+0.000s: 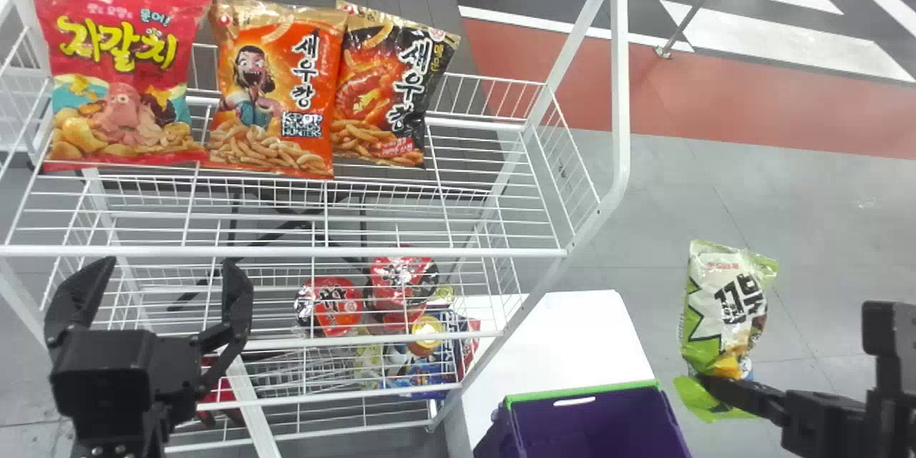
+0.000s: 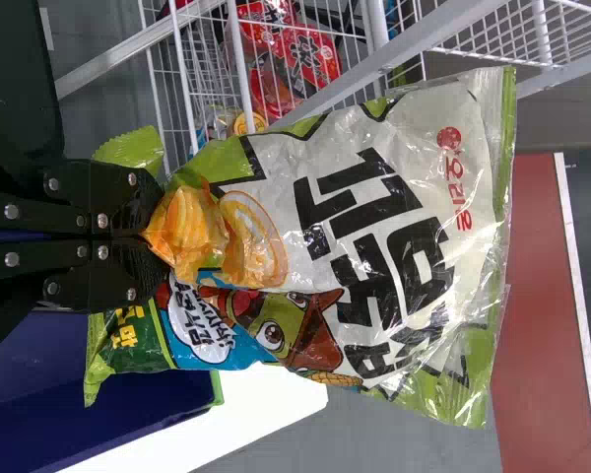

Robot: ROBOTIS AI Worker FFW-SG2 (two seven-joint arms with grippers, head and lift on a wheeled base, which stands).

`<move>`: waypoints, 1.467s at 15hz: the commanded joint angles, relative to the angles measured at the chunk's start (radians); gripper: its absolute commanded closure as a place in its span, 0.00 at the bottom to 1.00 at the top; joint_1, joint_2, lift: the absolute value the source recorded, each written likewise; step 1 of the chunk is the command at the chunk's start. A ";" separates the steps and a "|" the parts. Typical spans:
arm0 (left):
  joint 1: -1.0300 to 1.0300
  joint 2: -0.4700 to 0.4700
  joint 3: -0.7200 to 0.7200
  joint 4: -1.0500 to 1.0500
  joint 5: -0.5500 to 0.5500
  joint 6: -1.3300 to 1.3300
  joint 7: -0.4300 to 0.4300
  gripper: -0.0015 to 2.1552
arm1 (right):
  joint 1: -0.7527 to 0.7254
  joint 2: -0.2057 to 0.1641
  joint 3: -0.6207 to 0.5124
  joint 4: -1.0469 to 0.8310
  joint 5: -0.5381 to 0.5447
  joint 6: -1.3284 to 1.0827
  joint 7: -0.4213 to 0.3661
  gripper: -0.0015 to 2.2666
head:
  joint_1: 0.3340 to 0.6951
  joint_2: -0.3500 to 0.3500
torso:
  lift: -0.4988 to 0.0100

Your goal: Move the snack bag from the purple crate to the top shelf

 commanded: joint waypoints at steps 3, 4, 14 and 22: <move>-0.001 0.000 0.000 0.002 0.001 0.000 0.000 0.02 | -0.005 0.000 0.002 0.000 0.001 0.011 0.003 0.82 | 1.00 0.00 | 1.00; -0.001 0.000 0.000 0.003 0.000 0.000 0.000 0.02 | -0.005 0.000 0.004 0.000 0.001 0.011 0.003 0.82 | 1.00 0.00 | 1.00; -0.012 -0.002 0.000 0.020 0.007 0.000 0.000 0.02 | -0.036 0.000 0.011 -0.103 -0.002 0.161 0.031 0.82 | 1.00 0.00 | 0.98; -0.023 -0.002 0.002 0.037 0.007 0.000 -0.002 0.02 | -0.142 -0.005 0.137 -0.408 0.037 0.307 0.097 0.82 | 1.00 0.00 | 0.98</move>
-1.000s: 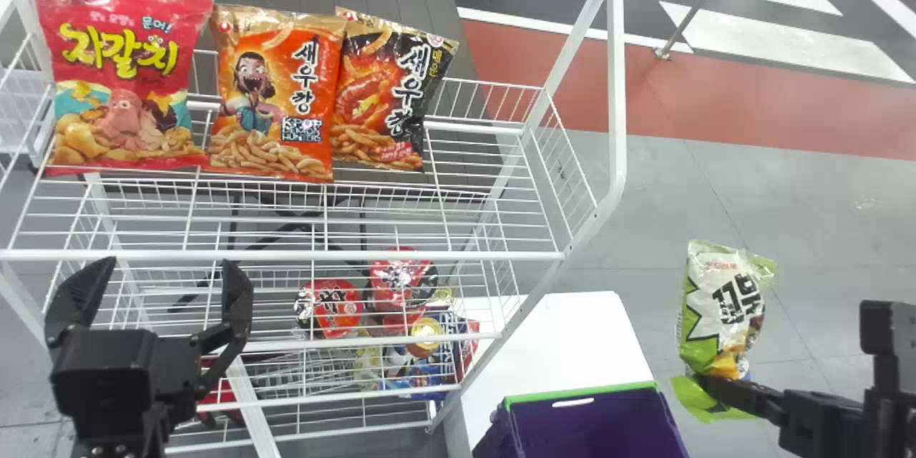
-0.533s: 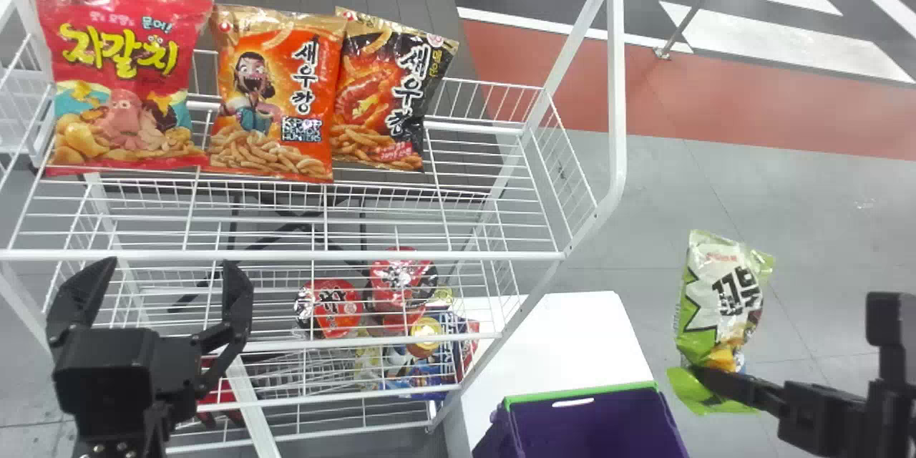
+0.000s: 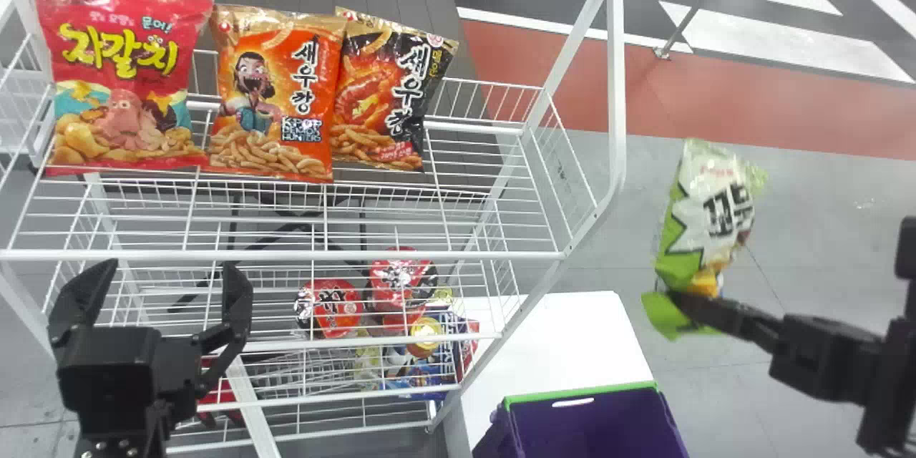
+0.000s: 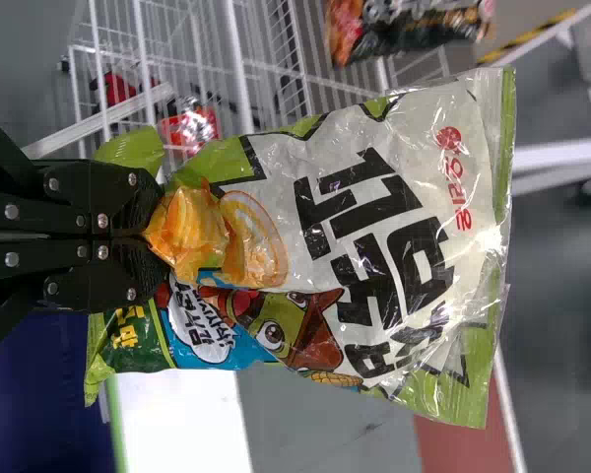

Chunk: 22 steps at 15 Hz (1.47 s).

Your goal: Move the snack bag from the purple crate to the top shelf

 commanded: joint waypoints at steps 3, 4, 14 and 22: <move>-0.006 0.000 -0.001 0.011 0.002 0.003 -0.001 0.02 | -0.123 -0.022 0.197 -0.077 0.111 0.002 0.006 0.82 | 1.00 0.00 | 0.98; -0.006 0.000 -0.001 0.011 0.001 0.003 -0.001 0.02 | -0.151 -0.025 0.261 -0.077 0.151 0.002 0.006 0.82 | 1.00 0.00 | 0.98; 0.000 0.006 0.000 0.012 0.005 0.000 0.001 0.02 | -0.287 0.059 0.767 0.141 0.315 0.002 -0.294 0.82 | 1.00 0.26 | 0.98; 0.003 0.009 0.000 0.029 0.008 -0.025 0.001 0.02 | -0.300 0.114 0.815 0.330 0.202 0.002 -0.597 0.82 | 1.00 0.32 | 0.98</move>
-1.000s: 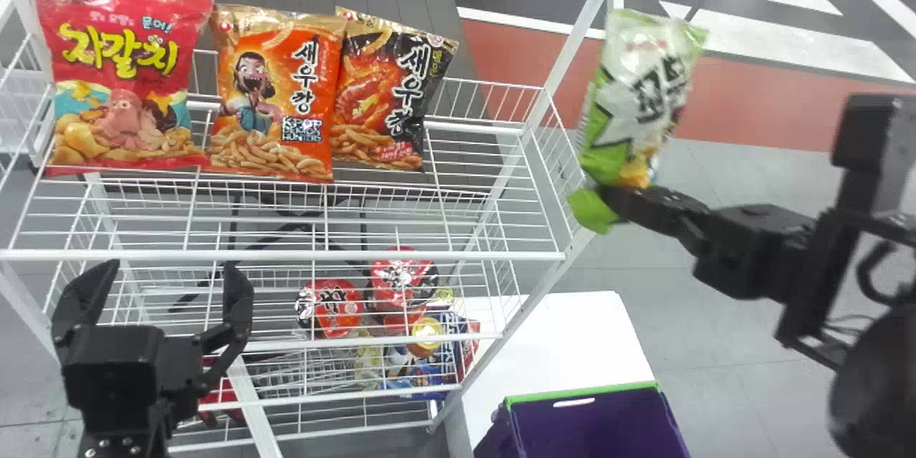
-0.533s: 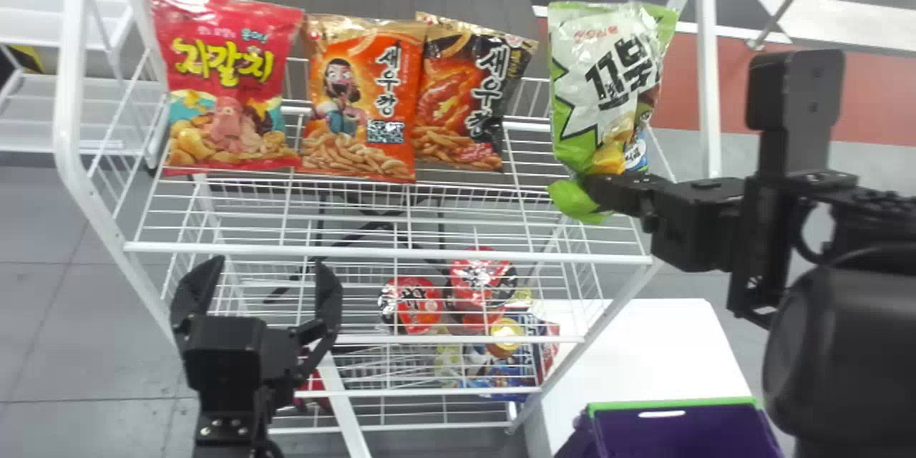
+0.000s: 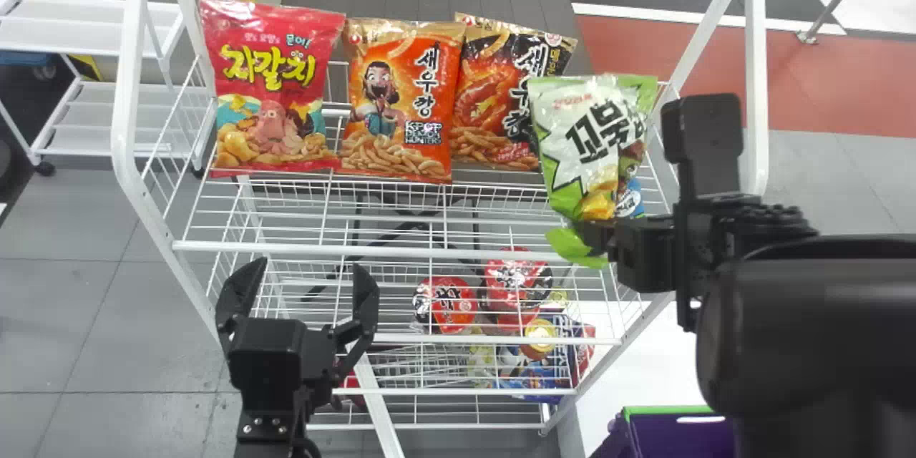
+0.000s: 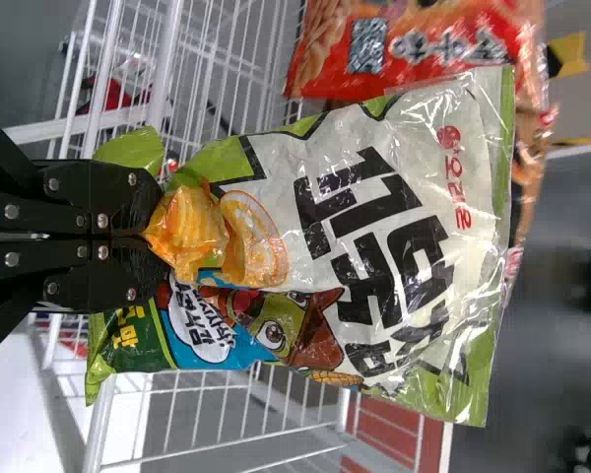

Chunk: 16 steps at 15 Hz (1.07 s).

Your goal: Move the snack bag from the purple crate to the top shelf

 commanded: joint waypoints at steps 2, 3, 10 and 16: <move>0.005 0.003 0.000 0.002 0.002 -0.003 0.001 0.02 | -0.021 0.001 -0.004 0.069 -0.063 0.002 -0.069 0.82 | 1.00 0.31 | 0.98; 0.005 0.003 0.000 0.005 0.002 -0.003 0.001 0.02 | -0.037 0.001 -0.004 0.080 -0.068 0.002 -0.078 0.82 | 1.00 0.31 | 0.98; 0.005 0.003 -0.003 0.014 0.002 -0.006 -0.005 0.02 | -0.110 0.001 -0.007 0.184 -0.114 -0.080 -0.207 0.82 | 1.00 0.30 | 0.98; 0.005 0.005 -0.004 0.020 0.000 -0.006 -0.005 0.02 | -0.167 0.001 -0.027 0.305 -0.193 -0.273 -0.350 0.82 | 1.00 0.29 | 0.98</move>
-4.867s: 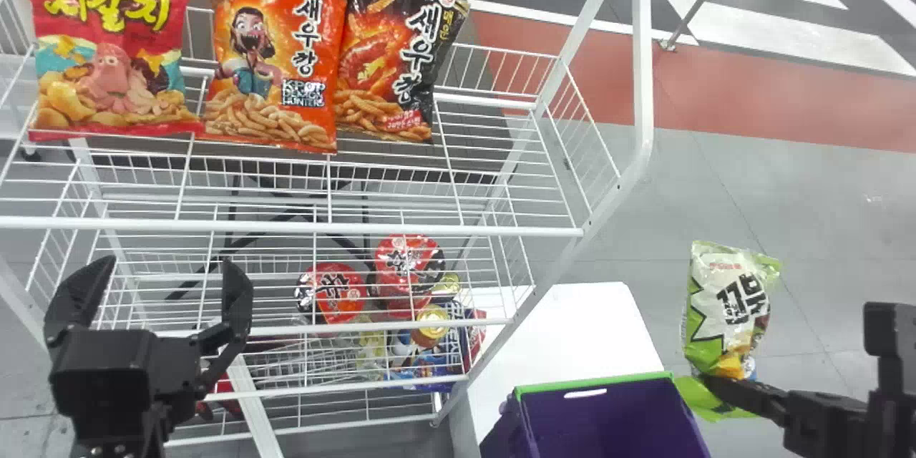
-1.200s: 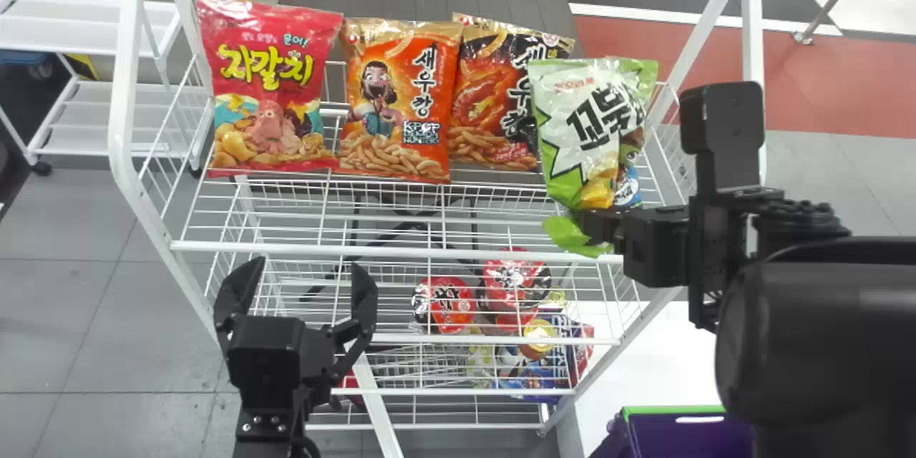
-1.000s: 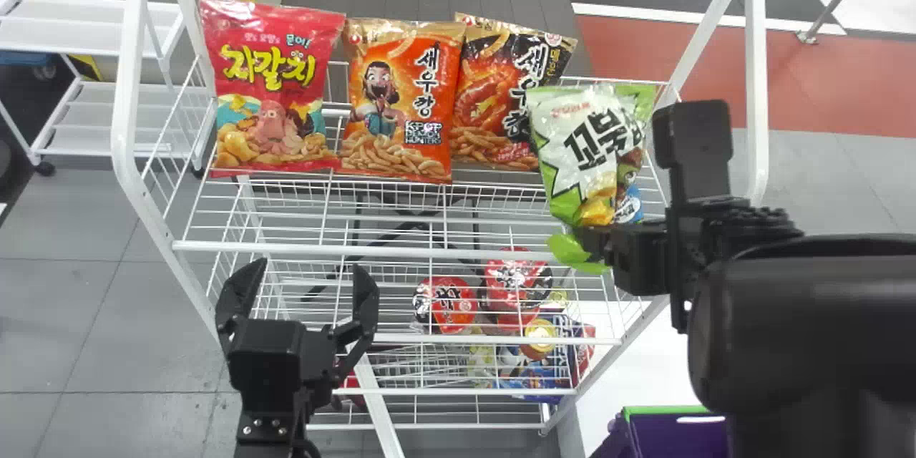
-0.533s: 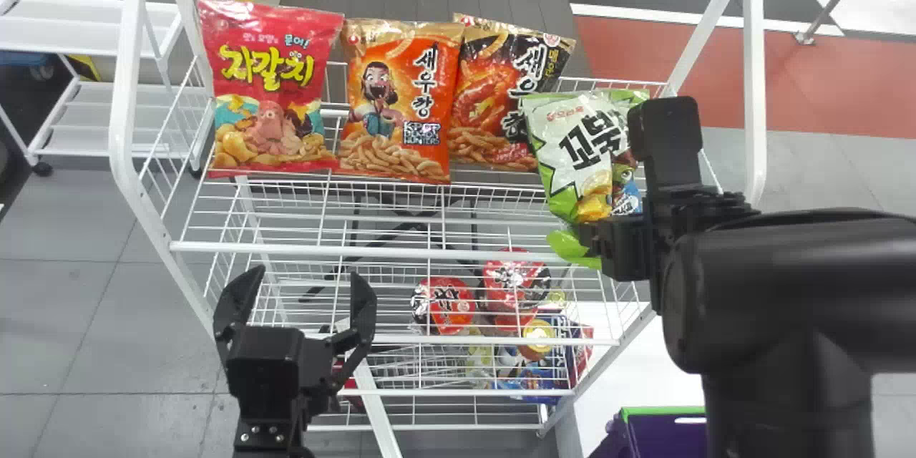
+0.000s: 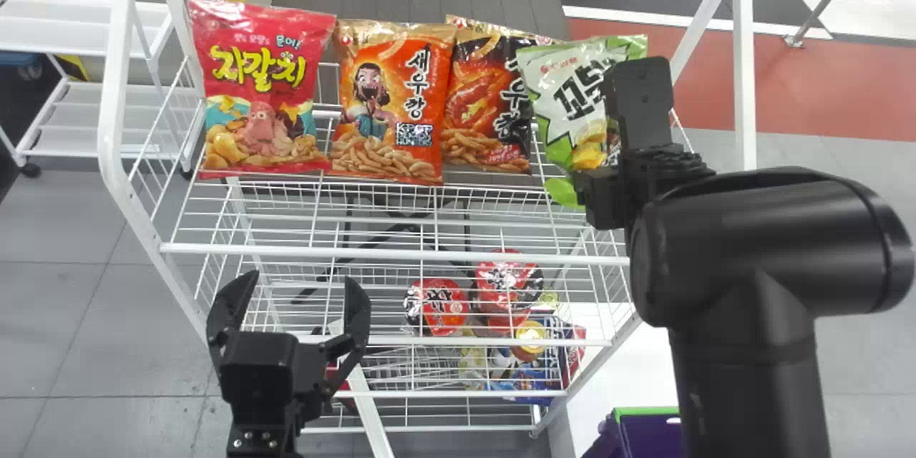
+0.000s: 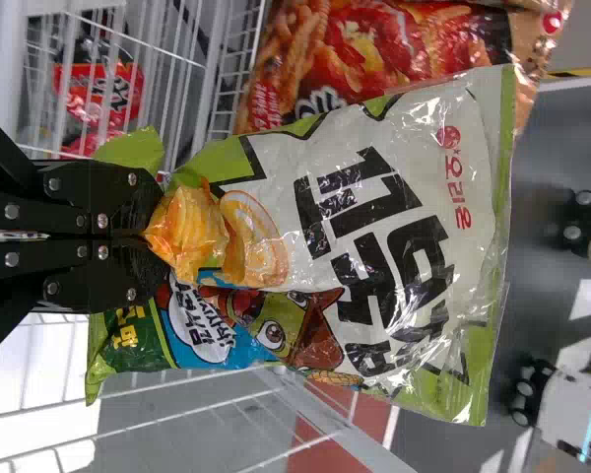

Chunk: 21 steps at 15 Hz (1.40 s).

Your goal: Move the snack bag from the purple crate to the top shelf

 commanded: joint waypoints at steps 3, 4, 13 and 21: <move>-0.002 0.001 0.000 0.007 0.000 0.000 0.001 0.02 | -0.029 0.001 -0.024 0.104 -0.068 -0.167 -0.085 0.82 | 1.00 0.29 | 0.98; -0.002 0.001 0.000 0.007 0.001 -0.003 0.001 0.02 | -0.034 0.001 -0.027 0.132 -0.083 -0.201 -0.105 0.82 | 1.00 0.29 | 0.98; -0.003 0.003 0.005 0.022 0.001 -0.052 0.003 0.02 | -0.080 0.001 -0.028 0.341 -0.181 -0.413 -0.224 0.82 | 1.00 0.31 | 0.98; -0.012 0.001 0.002 0.033 0.000 -0.058 -0.003 0.02 | -0.065 0.001 -0.036 0.396 -0.218 -0.538 -0.303 0.82 | 1.00 0.31 | 0.98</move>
